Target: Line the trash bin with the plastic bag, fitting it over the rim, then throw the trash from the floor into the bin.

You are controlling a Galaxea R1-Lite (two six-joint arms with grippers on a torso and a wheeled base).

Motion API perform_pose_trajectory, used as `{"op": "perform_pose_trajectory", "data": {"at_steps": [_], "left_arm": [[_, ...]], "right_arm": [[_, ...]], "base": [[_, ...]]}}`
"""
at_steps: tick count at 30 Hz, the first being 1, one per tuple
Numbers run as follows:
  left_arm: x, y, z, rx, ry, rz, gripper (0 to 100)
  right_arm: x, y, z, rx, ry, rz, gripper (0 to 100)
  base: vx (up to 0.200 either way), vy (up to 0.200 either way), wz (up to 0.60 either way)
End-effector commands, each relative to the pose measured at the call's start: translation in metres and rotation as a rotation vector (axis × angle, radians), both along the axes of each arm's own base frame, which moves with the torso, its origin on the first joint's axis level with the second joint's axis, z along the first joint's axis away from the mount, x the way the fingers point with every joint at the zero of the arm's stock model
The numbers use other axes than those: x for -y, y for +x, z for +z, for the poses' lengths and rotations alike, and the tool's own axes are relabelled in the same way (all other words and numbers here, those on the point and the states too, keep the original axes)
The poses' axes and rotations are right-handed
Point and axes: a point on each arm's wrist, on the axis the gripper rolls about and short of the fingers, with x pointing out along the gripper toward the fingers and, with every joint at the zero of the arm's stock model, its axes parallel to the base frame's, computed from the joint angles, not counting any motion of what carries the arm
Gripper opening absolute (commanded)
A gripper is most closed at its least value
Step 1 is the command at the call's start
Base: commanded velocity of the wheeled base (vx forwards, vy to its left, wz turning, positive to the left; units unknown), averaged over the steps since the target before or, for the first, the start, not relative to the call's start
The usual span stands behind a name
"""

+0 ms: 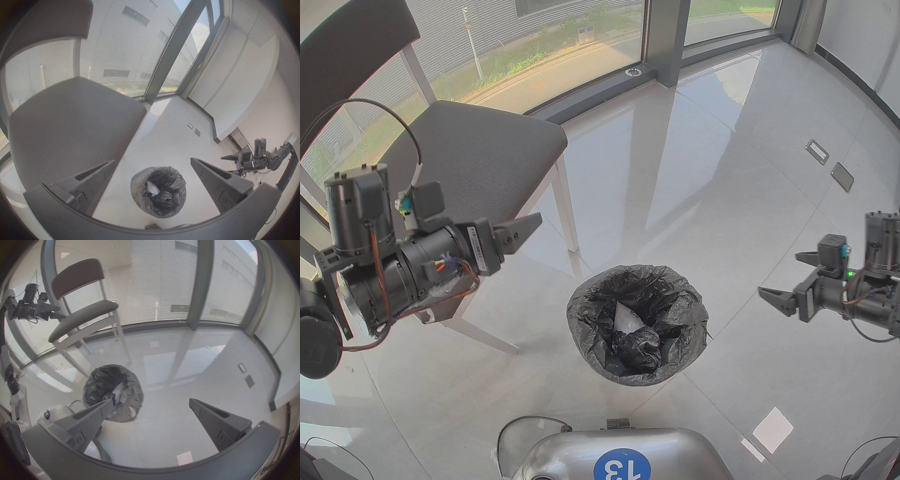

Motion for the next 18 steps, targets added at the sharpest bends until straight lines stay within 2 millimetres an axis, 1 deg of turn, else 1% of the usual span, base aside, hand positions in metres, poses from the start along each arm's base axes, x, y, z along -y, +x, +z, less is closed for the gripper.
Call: {"op": "perform_pose_trajectory", "data": {"at_steps": [1,3,5,6,9,10,11,12,14,16,18], "left_arm": [[-0.036,-0.012,0.039,0.195,0.004,0.094,100],[-0.049,-0.022,0.053,0.268,0.031,0.131,100],[-0.057,-0.033,0.063,0.317,0.058,0.149,100],[-0.064,-0.044,0.069,0.349,0.08,0.163,100],[-0.079,-0.064,0.078,0.355,0.143,0.21,100],[-0.086,-0.076,0.083,0.353,0.164,0.233,100],[-0.089,-0.083,0.086,0.347,0.176,0.243,100],[-0.096,-0.097,0.091,0.328,0.201,0.262,100],[-0.106,-0.121,0.099,0.294,0.228,0.291,100],[-0.114,-0.146,0.102,0.252,0.247,0.324,100],[-0.121,-0.175,0.102,0.216,0.265,0.351,100]], "right_arm": [[0.049,-0.07,0.015,0.134,0.004,-0.227,100],[0.058,-0.09,0.019,0.18,0.006,-0.284,100],[0.062,-0.106,0.026,0.204,0.008,-0.315,100],[0.064,-0.12,0.032,0.218,0.012,-0.336,100],[0.064,-0.148,0.047,0.235,0.047,-0.365,100],[0.063,-0.162,0.054,0.247,0.077,-0.372,100],[0.063,-0.17,0.058,0.258,0.094,-0.376,100],[0.062,-0.184,0.065,0.277,0.128,-0.371,100],[0.06,-0.204,0.072,0.309,0.169,-0.367,100],[0.058,-0.223,0.075,0.344,0.208,-0.355,100],[0.057,-0.241,0.074,0.373,0.256,-0.34,100]], "base": [[0.0,0.0,0.0],[0.0,0.0,0.0],[0.0,0.0,0.0],[0.0,0.0,0.0],[0.0,0.0,0.0],[0.0,0.0,0.0],[0.0,0.0,0.0],[0.0,0.0,0.0],[0.0,0.0,0.0],[0.0,0.0,0.0],[0.0,0.0,0.0]]}}
